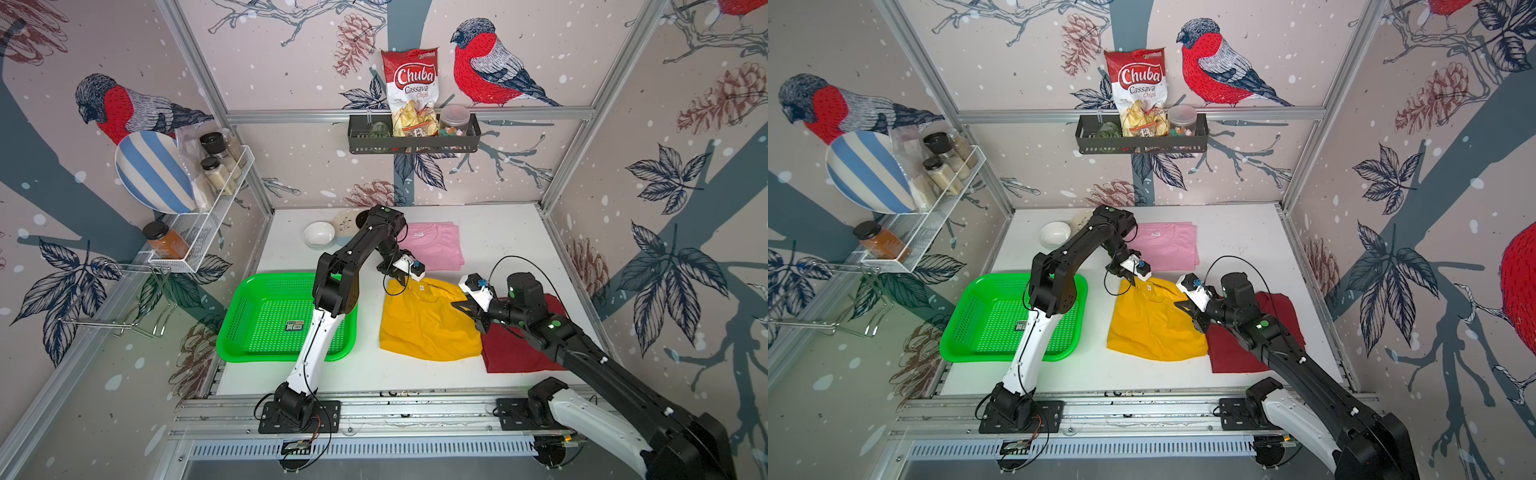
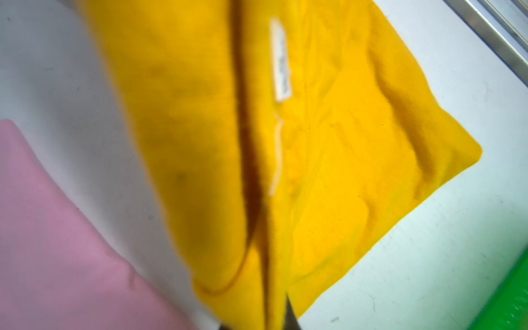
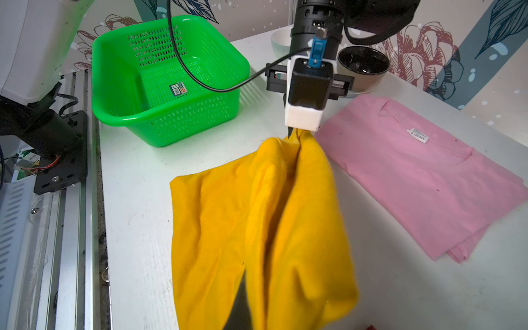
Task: Put the folded t-shirts into the basket
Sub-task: Pick up the T-shirt from the center of the board, then move the bin to the center of the board.
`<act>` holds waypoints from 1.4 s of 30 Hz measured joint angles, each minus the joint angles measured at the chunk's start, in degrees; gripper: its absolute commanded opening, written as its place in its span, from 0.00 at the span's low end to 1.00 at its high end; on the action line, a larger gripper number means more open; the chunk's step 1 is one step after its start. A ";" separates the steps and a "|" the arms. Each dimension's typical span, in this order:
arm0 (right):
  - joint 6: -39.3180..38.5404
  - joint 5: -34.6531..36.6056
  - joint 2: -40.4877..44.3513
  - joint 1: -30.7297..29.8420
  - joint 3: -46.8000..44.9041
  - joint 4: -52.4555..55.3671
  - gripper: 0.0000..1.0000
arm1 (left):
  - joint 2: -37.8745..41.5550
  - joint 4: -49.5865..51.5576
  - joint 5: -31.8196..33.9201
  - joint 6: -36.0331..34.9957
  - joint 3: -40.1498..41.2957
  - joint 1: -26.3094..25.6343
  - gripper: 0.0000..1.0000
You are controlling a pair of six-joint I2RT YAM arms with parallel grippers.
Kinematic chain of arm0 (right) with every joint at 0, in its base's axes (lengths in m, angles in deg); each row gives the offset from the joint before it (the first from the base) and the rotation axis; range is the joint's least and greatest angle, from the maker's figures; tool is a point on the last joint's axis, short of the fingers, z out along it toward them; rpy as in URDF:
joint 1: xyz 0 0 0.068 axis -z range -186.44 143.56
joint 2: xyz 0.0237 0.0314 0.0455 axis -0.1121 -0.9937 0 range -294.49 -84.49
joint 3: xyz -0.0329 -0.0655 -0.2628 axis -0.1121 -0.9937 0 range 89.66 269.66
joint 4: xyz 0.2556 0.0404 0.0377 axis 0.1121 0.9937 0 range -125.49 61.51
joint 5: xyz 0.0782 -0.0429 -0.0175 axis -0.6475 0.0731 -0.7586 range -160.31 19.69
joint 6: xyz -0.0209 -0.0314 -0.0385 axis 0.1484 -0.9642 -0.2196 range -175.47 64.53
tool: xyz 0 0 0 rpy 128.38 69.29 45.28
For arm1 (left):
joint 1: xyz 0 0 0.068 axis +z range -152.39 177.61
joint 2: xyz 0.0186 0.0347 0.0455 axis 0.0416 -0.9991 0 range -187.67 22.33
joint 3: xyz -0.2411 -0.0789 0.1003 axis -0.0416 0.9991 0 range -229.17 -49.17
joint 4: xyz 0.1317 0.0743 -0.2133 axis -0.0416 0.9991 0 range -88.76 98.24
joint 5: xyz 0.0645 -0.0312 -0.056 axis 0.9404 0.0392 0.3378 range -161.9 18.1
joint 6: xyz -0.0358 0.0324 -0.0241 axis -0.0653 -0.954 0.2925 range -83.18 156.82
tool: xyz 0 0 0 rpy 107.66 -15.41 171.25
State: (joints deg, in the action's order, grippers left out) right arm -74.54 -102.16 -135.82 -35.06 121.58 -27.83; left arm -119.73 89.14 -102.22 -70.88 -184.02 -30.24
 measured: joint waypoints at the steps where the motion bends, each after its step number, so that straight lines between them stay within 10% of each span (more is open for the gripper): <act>1: 0.35 0.00 0.22 0.00 0.00 0.11 0.02 | 0.72 0.07 0.28 0.52 0.31 0.00 0.00; 21: 8.55 3.50 0.02 -9.84 16.35 0.76 0.00 | 30.36 4.07 12.37 14.67 7.93 2.71 0.00; 42: 20.79 9.07 -28.79 -30.58 42.05 -7.63 0.00 | 58.69 3.69 28.89 23.21 9.90 21.70 0.00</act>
State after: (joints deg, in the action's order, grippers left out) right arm -53.76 -93.09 -164.60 -65.64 163.64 -35.45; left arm -61.04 92.83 -73.33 -47.66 -174.11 -8.54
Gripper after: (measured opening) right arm 0.077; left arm 0.073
